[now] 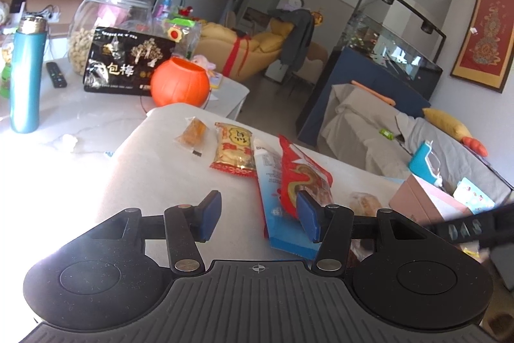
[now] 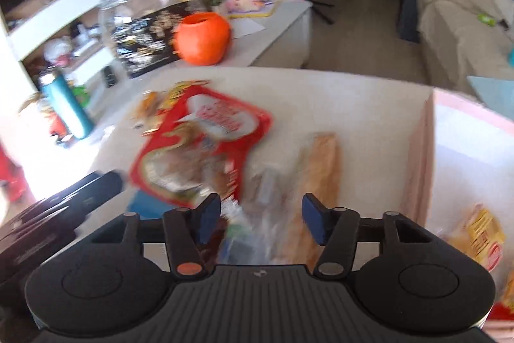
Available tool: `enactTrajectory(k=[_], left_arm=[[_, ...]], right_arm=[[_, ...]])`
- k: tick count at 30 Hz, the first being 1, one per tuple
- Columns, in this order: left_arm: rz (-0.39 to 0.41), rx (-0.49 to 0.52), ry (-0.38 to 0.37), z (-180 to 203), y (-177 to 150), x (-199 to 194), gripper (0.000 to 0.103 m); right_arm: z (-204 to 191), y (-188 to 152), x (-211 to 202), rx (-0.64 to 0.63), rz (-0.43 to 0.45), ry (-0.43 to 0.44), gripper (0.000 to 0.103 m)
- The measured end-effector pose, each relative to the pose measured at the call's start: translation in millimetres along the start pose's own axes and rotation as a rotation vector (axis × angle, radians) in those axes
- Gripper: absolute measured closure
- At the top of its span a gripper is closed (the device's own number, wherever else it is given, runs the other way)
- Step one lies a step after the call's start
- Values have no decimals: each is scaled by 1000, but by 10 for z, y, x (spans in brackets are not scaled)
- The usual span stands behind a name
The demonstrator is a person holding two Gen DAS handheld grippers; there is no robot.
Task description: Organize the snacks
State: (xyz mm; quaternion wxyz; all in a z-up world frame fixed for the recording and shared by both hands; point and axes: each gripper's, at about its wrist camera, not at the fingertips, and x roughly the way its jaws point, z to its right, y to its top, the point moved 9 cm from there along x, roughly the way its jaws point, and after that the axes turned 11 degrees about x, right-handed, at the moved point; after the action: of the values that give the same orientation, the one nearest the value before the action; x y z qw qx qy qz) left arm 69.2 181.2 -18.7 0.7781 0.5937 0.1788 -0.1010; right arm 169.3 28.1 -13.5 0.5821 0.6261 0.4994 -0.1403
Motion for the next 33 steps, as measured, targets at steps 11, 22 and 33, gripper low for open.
enactTrajectory(k=[11,22,33], left_arm=[[-90,221,-223,812,-95,-54,47],[-297,338,-126,1264,-61,743,47],[-294,600,-102,1300,-154,820,50]], right_arm=[[276,-822,-588,13,90,-9,64],[949,-1196,-892,108,249,-127,35],[1054,-1173,-880,196,250,-79,25]])
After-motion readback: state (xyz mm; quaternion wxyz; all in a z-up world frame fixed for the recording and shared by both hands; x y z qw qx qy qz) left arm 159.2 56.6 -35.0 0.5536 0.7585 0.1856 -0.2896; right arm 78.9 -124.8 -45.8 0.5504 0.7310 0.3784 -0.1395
